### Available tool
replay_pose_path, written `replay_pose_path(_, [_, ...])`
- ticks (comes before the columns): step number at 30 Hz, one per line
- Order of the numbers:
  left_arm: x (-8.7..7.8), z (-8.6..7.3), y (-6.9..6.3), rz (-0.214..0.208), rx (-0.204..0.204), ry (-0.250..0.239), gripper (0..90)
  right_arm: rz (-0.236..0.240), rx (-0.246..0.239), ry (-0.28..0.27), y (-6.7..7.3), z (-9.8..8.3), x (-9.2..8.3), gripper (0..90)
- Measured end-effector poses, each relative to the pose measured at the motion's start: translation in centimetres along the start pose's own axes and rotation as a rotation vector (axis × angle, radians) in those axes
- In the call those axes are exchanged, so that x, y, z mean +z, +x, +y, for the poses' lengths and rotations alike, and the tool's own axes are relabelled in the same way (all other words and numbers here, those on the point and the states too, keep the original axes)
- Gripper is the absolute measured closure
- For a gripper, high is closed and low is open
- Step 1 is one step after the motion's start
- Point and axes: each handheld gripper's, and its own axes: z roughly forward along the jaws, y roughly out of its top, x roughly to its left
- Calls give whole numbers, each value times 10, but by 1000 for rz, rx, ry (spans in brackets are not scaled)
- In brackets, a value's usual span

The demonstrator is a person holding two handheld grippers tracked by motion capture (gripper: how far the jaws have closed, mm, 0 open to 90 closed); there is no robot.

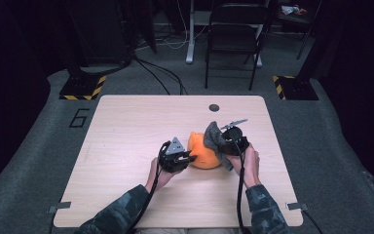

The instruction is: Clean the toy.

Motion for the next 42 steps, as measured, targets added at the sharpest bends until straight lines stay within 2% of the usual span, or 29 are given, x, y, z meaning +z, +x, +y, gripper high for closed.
replay_pose_path(4, [0, 0, 0, -1, 0, 1, 750, 1, 50, 24, -15, -7, 7, 749])
replay_pose_path(7, [0, 0, 0, -2, 0, 0, 750, -8, 65, 45, -24, -11, 13, 749])
replay_pose_path(10, [0, 0, 0, -1, 5, 0, 749, -5, 90, 61, -30, -16, 18, 749])
replay_pose_path(14, [0, -1, 0, -10, 17, -1, 748, -35, 104, 104, -35, -20, 26, 748])
replay_pose_path(16, [0, -1, 0, -9, 16, -7, 748, -32, 121, 120, -39, -22, 29, 749])
replay_pose_path(18, [-1, 0, 0, -3, 19, -13, 748, -55, 122, 110, -41, -21, 24, 748])
replay_pose_path(20, [-1, 0, 0, -3, 21, -13, 749, -39, 121, 79, -42, -17, 14, 748])
replay_pose_path(22, [-1, 0, 0, -4, 24, -15, 748, -18, 104, 40, -35, -10, 0, 748])
replay_pose_path(25, [0, 0, -2, -4, 30, -15, 748, 5, 61, -11, -19, 0, -14, 748])
replay_pose_path(26, [-1, 1, -2, -5, 35, -14, 748, 23, 32, -30, -10, 4, -19, 748])
replay_pose_path(29, [0, 2, -6, -3, 58, -18, 748, 40, -37, -63, 15, 13, -25, 748])
replay_pose_path(33, [0, 3, -11, -10, 93, -16, 747, 54, -110, -102, 41, 19, -28, 747])
replay_pose_path(36, [0, 3, -12, -9, 116, -8, 747, 49, -126, -91, 49, 20, -23, 748])
replay_pose_path(37, [1, 2, -12, -9, 112, -9, 747, 41, -128, -77, 50, 19, -20, 747])
replay_pose_path(42, [1, 2, -11, -10, 99, -5, 747, 31, -126, -58, 43, 17, -15, 748])
